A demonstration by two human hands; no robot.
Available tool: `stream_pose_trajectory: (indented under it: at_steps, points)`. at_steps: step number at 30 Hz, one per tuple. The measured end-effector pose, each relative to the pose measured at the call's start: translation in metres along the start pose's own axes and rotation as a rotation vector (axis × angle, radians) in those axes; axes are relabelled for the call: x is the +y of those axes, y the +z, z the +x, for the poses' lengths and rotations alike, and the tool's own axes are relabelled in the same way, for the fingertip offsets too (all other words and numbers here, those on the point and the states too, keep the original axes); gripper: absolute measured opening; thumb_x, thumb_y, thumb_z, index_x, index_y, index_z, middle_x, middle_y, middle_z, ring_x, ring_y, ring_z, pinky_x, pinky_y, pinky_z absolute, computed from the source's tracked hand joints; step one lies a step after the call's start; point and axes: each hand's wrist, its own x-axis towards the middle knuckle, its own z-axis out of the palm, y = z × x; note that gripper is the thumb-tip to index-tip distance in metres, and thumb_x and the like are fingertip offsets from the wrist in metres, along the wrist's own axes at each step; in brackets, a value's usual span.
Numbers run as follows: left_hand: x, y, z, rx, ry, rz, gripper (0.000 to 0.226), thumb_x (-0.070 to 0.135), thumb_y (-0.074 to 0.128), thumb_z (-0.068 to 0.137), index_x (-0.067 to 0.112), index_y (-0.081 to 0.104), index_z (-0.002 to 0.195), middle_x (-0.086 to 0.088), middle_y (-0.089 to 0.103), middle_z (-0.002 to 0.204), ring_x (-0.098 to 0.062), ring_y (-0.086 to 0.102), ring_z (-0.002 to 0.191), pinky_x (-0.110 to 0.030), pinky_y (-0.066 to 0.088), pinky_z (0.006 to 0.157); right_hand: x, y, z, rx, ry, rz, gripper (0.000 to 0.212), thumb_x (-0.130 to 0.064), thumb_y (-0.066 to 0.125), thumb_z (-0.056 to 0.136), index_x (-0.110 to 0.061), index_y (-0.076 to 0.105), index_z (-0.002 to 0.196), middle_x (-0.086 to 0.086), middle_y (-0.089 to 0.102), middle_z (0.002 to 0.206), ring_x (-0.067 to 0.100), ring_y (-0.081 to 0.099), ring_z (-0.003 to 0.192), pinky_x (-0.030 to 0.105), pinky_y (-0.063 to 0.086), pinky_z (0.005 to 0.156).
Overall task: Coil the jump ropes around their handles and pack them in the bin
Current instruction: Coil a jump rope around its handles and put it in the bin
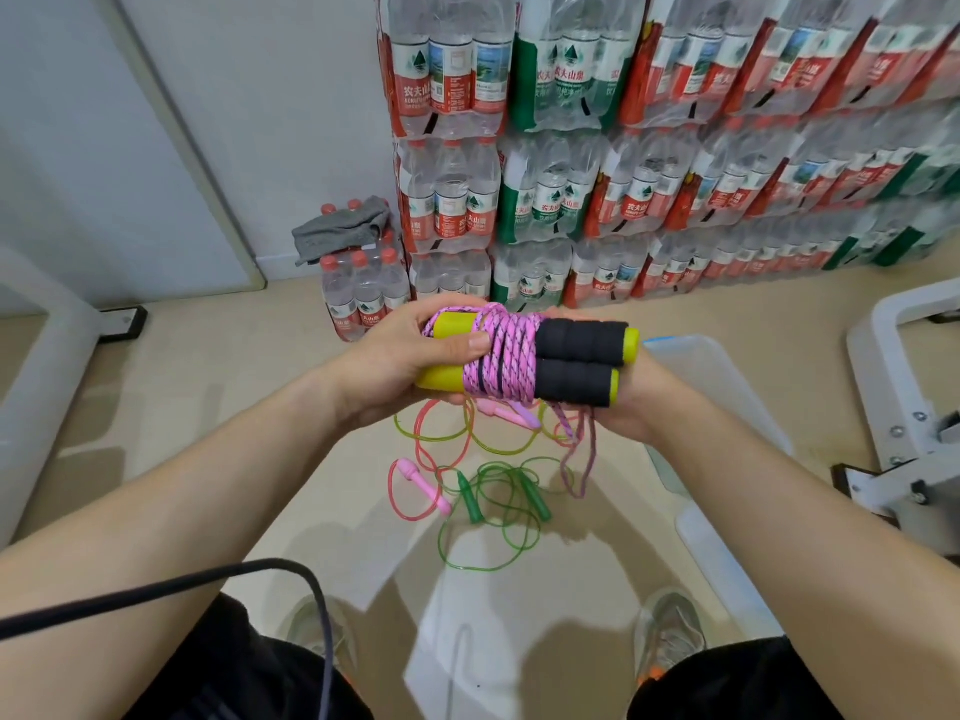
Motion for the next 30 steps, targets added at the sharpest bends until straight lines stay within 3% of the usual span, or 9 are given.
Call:
stream_pose_trajectory:
  at_steps: [1, 3, 7, 9, 14, 18, 23, 26, 30]
  points:
    - [-0.001, 0.0, 0.0, 0.037, 0.002, -0.03, 0.04, 0.013, 0.079, 0.08, 0.016, 0.065, 0.118, -0.004, 0.069, 0.092, -0.019, 0.067, 0.067, -0.024, 0.056, 0.049, 0.005, -0.002, 0.002, 0.072, -0.018, -0.07, 0.03, -0.001, 0.042, 0.096, 0.0, 0.069, 0.107, 0.013, 0.061, 0.084, 0.019, 0.058, 0.072, 0.025, 0.046, 0.065]
    - [-0.002, 0.0, 0.0, 0.105, 0.009, -0.059, 0.042, 0.017, 0.076, 0.078, 0.014, 0.064, 0.119, -0.005, 0.068, 0.091, -0.017, 0.067, 0.066, -0.024, 0.055, 0.049, 0.007, 0.001, 0.004, 0.227, -0.042, -0.177, 0.034, 0.005, 0.038, 0.096, 0.0, 0.066, 0.115, 0.006, 0.052, 0.072, 0.01, 0.037, 0.054, 0.018, 0.03, 0.05]
    - [-0.006, 0.001, 0.001, 0.195, 0.011, -0.077, 0.046, 0.027, 0.074, 0.077, 0.016, 0.065, 0.121, -0.004, 0.07, 0.092, -0.019, 0.069, 0.07, -0.023, 0.055, 0.05, 0.003, 0.009, -0.002, 0.219, -0.03, -0.248, 0.034, 0.003, 0.039, 0.098, -0.012, 0.05, 0.07, -0.003, 0.03, 0.052, 0.011, 0.018, 0.048, 0.02, 0.018, 0.041]
    - [-0.006, -0.002, 0.003, 0.255, 0.006, -0.093, 0.047, 0.031, 0.075, 0.077, 0.019, 0.065, 0.121, -0.005, 0.071, 0.095, -0.02, 0.069, 0.075, -0.023, 0.055, 0.052, 0.003, 0.013, -0.006, 0.18, 0.002, -0.23, 0.038, -0.007, 0.047, 0.102, -0.016, 0.051, 0.065, -0.001, 0.027, 0.054, 0.011, 0.017, 0.047, 0.022, 0.013, 0.043]
    - [-0.01, -0.001, 0.007, 0.355, 0.006, -0.083, 0.043, 0.03, 0.076, 0.079, 0.017, 0.065, 0.119, -0.007, 0.073, 0.095, -0.024, 0.071, 0.076, -0.024, 0.055, 0.053, 0.003, 0.013, -0.005, 0.203, 0.009, -0.324, 0.015, -0.022, 0.05, 0.104, -0.009, 0.057, 0.104, 0.012, 0.008, 0.078, 0.019, 0.008, 0.062, 0.026, 0.01, 0.047]
    - [-0.013, 0.0, 0.009, 0.404, 0.002, -0.098, 0.038, 0.026, 0.075, 0.086, 0.014, 0.065, 0.121, -0.008, 0.072, 0.096, -0.021, 0.072, 0.076, -0.024, 0.056, 0.054, 0.0, 0.016, -0.007, 0.227, -0.018, -0.394, 0.018, -0.023, 0.05, 0.105, -0.013, 0.059, 0.093, 0.011, 0.01, 0.077, 0.02, 0.009, 0.063, 0.024, 0.013, 0.045]
    - [-0.019, -0.009, 0.015, 0.578, 0.014, -0.083, 0.044, 0.03, 0.08, 0.083, 0.013, 0.062, 0.12, -0.007, 0.071, 0.098, -0.017, 0.073, 0.072, -0.026, 0.056, 0.058, 0.001, 0.024, -0.019, 0.195, -0.155, -0.715, 0.036, -0.019, 0.051, 0.105, -0.017, 0.061, 0.071, -0.005, 0.029, 0.057, 0.002, 0.034, 0.041, 0.014, 0.033, 0.048]
    - [-0.021, -0.012, 0.015, 0.627, 0.026, 0.021, 0.041, 0.03, 0.082, 0.081, 0.017, 0.063, 0.114, -0.006, 0.07, 0.098, -0.018, 0.073, 0.073, -0.03, 0.058, 0.06, 0.006, 0.026, -0.02, 0.187, -0.153, -1.086, 0.044, -0.031, 0.05, 0.104, -0.026, 0.054, 0.061, -0.011, 0.041, 0.045, -0.004, 0.048, 0.046, 0.027, 0.034, 0.054]
    - [-0.019, -0.006, 0.013, 0.591, 0.057, 0.22, 0.039, 0.025, 0.082, 0.082, 0.018, 0.061, 0.113, -0.005, 0.069, 0.095, -0.019, 0.071, 0.072, -0.027, 0.057, 0.055, -0.005, 0.021, -0.018, 0.211, -0.176, -1.18, 0.045, -0.031, 0.052, 0.102, -0.025, 0.048, 0.058, -0.009, 0.047, 0.055, -0.001, 0.054, 0.051, 0.028, 0.035, 0.051]
